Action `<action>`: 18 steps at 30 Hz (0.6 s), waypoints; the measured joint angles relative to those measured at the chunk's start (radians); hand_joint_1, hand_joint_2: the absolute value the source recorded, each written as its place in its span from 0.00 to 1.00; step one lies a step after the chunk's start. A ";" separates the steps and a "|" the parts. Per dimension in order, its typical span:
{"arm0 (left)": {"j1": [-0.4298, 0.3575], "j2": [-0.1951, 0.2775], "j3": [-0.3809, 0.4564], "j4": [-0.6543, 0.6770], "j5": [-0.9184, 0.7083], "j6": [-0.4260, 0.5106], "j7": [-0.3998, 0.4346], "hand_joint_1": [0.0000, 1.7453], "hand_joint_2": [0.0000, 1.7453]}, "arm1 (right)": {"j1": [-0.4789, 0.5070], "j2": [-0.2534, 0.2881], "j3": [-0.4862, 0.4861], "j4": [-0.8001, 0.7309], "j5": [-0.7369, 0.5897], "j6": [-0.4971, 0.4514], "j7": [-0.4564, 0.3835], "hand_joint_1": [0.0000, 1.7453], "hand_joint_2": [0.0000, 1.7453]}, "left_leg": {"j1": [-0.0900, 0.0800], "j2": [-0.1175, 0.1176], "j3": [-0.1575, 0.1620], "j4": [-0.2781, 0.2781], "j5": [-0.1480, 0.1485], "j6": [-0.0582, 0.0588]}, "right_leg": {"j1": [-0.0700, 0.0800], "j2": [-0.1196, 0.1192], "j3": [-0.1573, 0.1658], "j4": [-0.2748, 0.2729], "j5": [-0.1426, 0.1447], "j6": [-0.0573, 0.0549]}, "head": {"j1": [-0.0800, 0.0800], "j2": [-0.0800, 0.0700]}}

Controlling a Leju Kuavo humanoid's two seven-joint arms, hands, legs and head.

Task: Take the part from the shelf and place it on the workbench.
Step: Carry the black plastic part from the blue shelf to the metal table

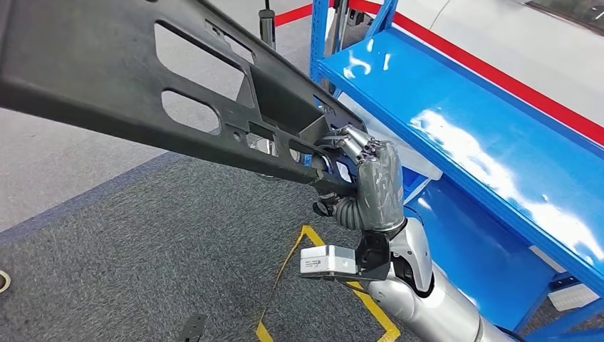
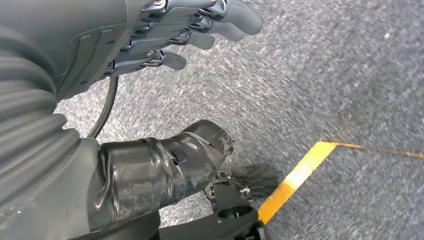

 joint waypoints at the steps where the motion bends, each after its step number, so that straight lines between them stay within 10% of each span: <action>1: 0.000 0.000 0.000 0.000 0.001 0.000 0.001 0.00 1.00 | 0.003 0.000 0.000 0.000 -0.009 -0.002 -0.007 1.00 1.00 | -0.001 -0.014 0.000 0.001 -0.001 0.001 | 0.001 0.002 -0.011 0.011 0.011 -0.002 | 0.000 0.000; 5: 0.001 -0.001 0.000 0.000 0.009 -0.008 -0.003 0.00 1.00 | 0.014 -0.002 0.000 -0.010 -0.101 -0.039 -0.084 1.00 1.00 | -0.002 -0.070 -0.006 0.022 -0.008 -0.006 | -0.006 0.055 0.062 -0.185 0.130 -0.010 | 0.000 0.000; 9: 0.007 -0.003 -0.003 0.000 0.002 -0.011 -0.012 0.00 1.00 | 0.045 -0.014 0.000 -0.053 -0.136 -0.055 -0.105 1.00 1.00 | 0.005 -0.102 -0.022 0.029 -0.007 -0.027 | -0.004 0.065 0.085 -0.234 0.140 -0.019 | -0.001 0.000; 15: -0.015 -0.012 -0.037 0.000 -0.058 -0.009 0.011 0.00 1.00 | 0.128 -0.036 -0.008 -0.134 -0.119 -0.050 -0.094 1.00 1.00 | 0.006 0.022 -0.135 0.267 -0.120 -0.050 | 0.001 -0.016 0.103 -0.251 0.141 -0.044 | -0.014 0.000; 18: -0.028 -0.017 -0.061 -0.001 -0.076 -0.010 0.029 0.00 1.00 | 0.170 -0.047 -0.016 -0.171 -0.108 -0.053 -0.088 1.00 1.00 | 0.008 0.037 -0.099 0.213 -0.072 -0.047 | 0.004 -0.055 0.111 -0.250 0.133 -0.042 | -0.014 0.000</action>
